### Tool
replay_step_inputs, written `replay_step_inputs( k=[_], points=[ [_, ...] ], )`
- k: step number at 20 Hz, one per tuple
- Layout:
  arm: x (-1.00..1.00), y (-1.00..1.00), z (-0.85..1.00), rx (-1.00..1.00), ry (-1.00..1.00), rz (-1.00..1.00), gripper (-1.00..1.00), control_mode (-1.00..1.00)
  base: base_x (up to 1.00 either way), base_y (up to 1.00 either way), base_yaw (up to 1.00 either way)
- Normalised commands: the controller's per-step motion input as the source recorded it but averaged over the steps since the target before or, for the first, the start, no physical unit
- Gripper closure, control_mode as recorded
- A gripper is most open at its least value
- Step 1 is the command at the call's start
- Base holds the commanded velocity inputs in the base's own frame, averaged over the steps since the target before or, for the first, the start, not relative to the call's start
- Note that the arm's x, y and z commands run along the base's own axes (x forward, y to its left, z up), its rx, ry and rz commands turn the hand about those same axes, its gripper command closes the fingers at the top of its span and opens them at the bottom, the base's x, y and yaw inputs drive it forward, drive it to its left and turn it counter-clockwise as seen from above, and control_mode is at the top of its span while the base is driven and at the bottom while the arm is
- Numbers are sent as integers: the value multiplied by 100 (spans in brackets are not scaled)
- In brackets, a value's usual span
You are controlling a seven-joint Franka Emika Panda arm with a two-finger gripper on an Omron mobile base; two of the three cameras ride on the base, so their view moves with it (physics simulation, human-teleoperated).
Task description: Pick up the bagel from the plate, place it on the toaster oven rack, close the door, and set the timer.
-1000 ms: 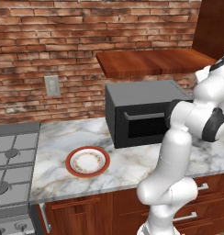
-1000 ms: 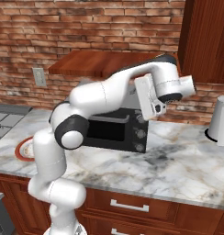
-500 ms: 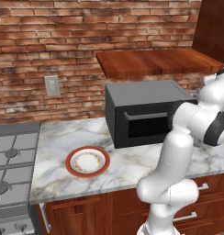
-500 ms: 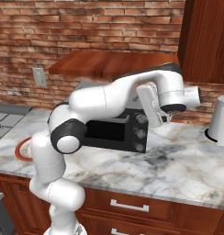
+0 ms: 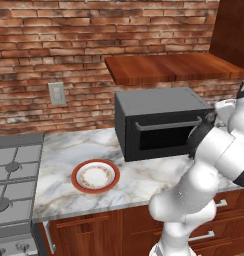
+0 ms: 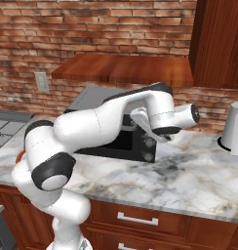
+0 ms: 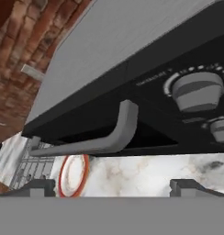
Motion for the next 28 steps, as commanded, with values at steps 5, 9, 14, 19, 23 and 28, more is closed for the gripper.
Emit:
replay_step_inputs(
  k=[5,9,14,19,23,28],
  points=[
    [-29,13,-11,-27,-28,0,-100,-100,0,0,0],
    [-4,0,-7,-22,-15,1,-100,-100,0,0,0],
    [-1,0,-11,-24,-2,0,-100,-100,0,0,0],
    [-13,-3,-22,-24,0,0,-100,-100,0,0,0],
    [-17,-8,-29,-18,0,0,-100,-100,0,0,0],
    [-3,-6,-25,-10,1,0,-100,-100,0,0,0]
  ],
)
